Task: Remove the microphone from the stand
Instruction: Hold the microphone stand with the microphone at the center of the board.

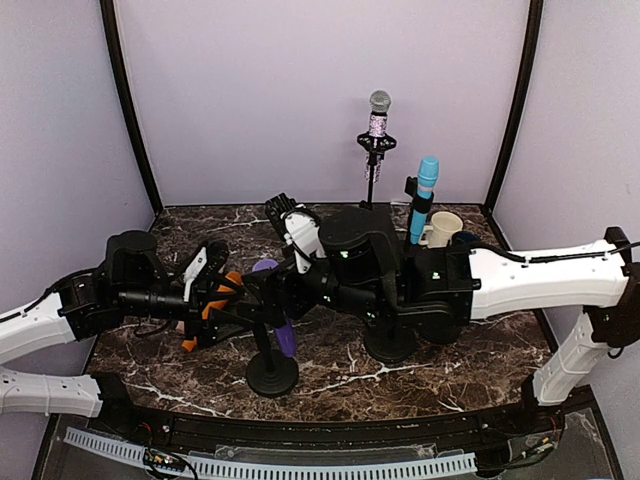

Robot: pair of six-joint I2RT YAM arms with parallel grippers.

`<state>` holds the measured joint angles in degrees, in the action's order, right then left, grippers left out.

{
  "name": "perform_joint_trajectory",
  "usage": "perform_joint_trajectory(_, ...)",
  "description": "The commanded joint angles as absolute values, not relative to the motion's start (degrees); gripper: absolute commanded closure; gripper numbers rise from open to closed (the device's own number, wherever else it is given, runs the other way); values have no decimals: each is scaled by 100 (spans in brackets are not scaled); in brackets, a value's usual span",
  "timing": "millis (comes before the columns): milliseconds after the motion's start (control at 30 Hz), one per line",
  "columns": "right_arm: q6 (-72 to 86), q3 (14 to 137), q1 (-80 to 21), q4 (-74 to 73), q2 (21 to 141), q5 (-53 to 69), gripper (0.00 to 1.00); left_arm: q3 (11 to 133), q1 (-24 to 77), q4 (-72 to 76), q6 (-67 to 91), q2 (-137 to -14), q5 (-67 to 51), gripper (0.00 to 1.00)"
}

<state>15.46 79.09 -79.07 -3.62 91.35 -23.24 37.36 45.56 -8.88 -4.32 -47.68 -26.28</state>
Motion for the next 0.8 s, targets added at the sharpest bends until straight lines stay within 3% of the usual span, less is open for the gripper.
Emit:
perform_joint_trajectory(0,1645,8251,-8051,-679,9326,-2749,17,3902,4587,-1074,-582,-4826,-2353,17)
perform_joint_trajectory(233,1680,8391,-8128,-809,9476,-2853,15,3913,4602,-1076,-584,-4923,-2358,19)
perform_joint_trajectory(333,1687,8447,-8138,-884,9531,-2905,20,3896,4620,-1037,-573,-4902,-2377,23)
perform_joint_trajectory(467,1599,8470,-8136,-913,9527,-2978,36,3869,4639,-989,-560,-4883,-2456,28)
perform_joint_trajectory(567,1457,8437,-8126,-864,9460,-2908,53,3874,4674,-993,-568,-4942,-2497,28)
perform_joint_trajectory(767,823,8128,-8109,-546,9230,-2329,64,3907,4824,-1066,-616,-5042,-2402,20)
